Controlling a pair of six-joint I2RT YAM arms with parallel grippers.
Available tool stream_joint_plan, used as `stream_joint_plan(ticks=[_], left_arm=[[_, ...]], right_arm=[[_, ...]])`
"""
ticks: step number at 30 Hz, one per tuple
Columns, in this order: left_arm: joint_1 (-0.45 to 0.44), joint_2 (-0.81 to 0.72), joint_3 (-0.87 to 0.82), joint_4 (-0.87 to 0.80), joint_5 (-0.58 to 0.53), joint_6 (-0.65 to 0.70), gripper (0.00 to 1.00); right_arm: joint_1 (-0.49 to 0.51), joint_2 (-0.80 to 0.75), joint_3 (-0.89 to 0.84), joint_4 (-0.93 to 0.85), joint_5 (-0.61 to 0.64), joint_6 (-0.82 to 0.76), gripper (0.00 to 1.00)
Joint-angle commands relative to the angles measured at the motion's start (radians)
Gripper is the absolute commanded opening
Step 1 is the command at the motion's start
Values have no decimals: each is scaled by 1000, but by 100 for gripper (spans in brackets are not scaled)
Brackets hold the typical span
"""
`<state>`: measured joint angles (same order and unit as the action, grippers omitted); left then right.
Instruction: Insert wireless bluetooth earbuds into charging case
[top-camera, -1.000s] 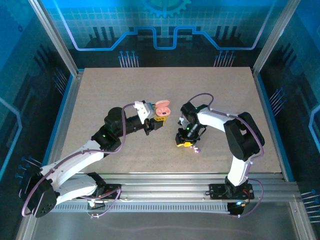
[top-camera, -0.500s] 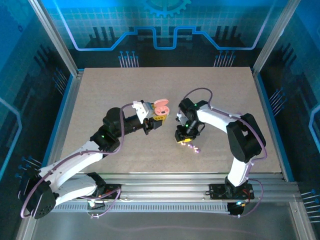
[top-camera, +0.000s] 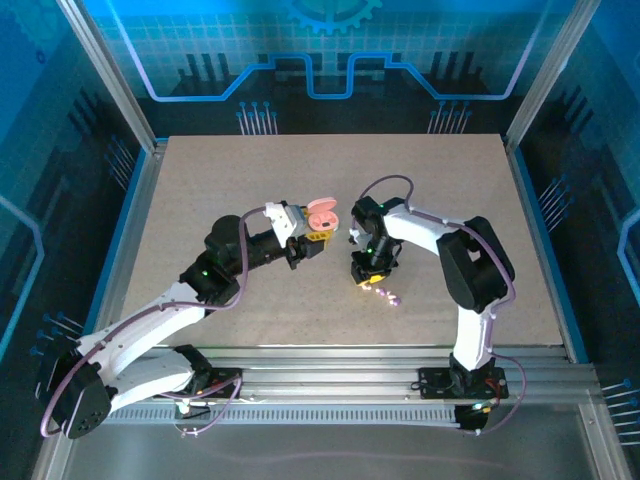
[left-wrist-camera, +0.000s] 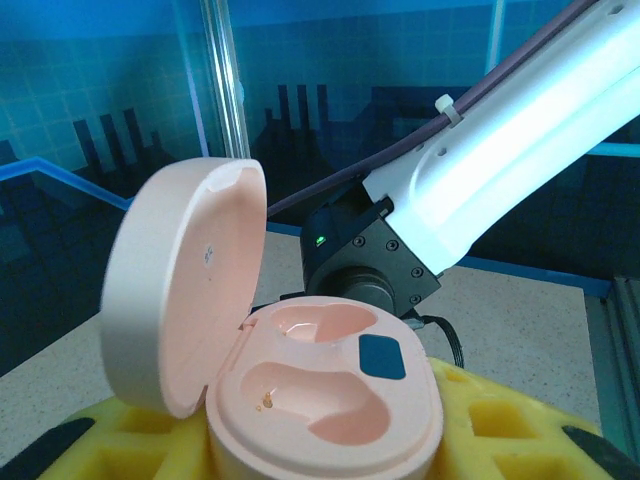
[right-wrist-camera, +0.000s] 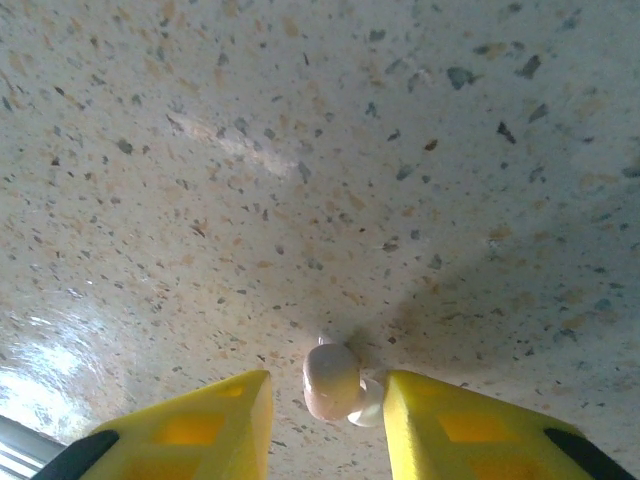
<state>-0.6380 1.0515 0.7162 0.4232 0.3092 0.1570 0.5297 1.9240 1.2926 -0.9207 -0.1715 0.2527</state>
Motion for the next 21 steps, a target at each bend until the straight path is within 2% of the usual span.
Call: stream_joint_plan(ticks=[1,21], left_arm=[[-7,-17,-15,12,-7,10,38],[-6,-7,-13,9,-2,4,38]], right_arm=[[15,32,37,-40,9,-30,34],[30,95,59,-68,-11,-33,27]])
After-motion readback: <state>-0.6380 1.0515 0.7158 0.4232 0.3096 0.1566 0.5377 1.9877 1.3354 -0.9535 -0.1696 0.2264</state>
